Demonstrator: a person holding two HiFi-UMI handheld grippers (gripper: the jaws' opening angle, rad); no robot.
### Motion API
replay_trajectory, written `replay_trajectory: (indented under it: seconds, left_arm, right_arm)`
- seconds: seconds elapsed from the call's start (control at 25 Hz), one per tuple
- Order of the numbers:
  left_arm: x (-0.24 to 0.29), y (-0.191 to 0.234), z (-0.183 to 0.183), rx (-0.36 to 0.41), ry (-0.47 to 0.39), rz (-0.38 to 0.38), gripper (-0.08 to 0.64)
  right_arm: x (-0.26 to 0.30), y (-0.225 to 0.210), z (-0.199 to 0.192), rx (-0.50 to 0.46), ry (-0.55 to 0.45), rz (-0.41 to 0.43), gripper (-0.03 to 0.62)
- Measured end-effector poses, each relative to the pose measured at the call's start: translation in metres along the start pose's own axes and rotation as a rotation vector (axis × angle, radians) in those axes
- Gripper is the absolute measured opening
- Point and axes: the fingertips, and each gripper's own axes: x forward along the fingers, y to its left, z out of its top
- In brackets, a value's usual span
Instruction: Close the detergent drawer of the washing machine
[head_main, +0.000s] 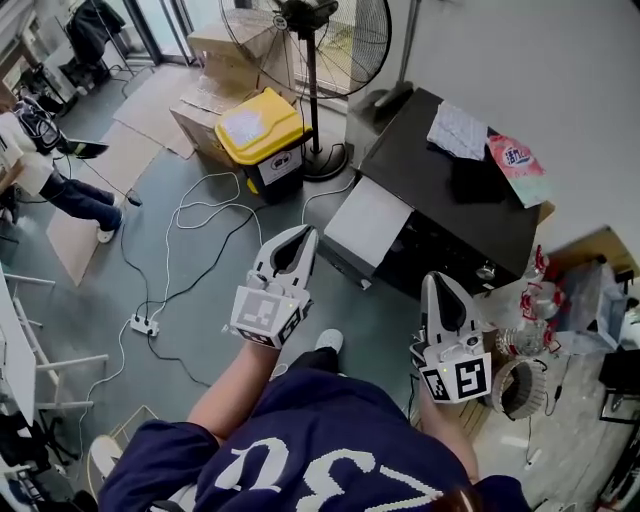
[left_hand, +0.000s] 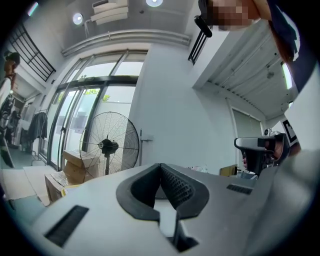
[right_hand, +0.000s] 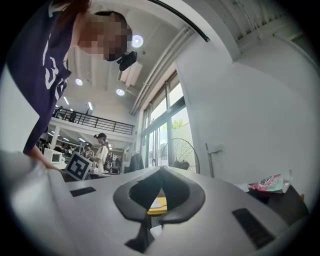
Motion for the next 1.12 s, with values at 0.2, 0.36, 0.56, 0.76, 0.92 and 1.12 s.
replay_trajectory:
  seconds: [0.2, 0.36, 0.56, 0.76, 0.92, 1.12]
  left_arm:
    - [0.046, 0.023, -0.002, 0.004, -0.003, -0.036, 0.020]
    - [0.076, 0.034, -0.005, 0.007, 0.007, -0.060, 0.020]
    - [0.100, 0.043, -0.014, 0.007, 0.027, -0.056, 0.020]
    - [0.118, 0.044, -0.021, -0.006, 0.037, -0.031, 0.020]
    - [0.133, 0.041, -0.021, -0.005, 0.024, 0.008, 0.020]
    - [0.151, 0.037, -0.016, 0.004, 0.009, 0.065, 0.020]
  right_arm:
    - [0.036, -0.027, -0.010, 0.006, 0.008, -0.040, 0.014]
    - [0.057, -0.048, -0.015, 0.009, 0.008, -0.067, 0.014]
    - [0.072, -0.069, -0.022, 0.018, 0.019, -0.076, 0.015]
    - [0.086, -0.089, -0.033, 0.044, 0.033, -0.044, 0.015]
    - [0.099, -0.108, -0.039, 0.053, 0.045, 0.022, 0.015]
    - [0.113, -0.132, -0.034, 0.048, 0.030, 0.090, 0.015]
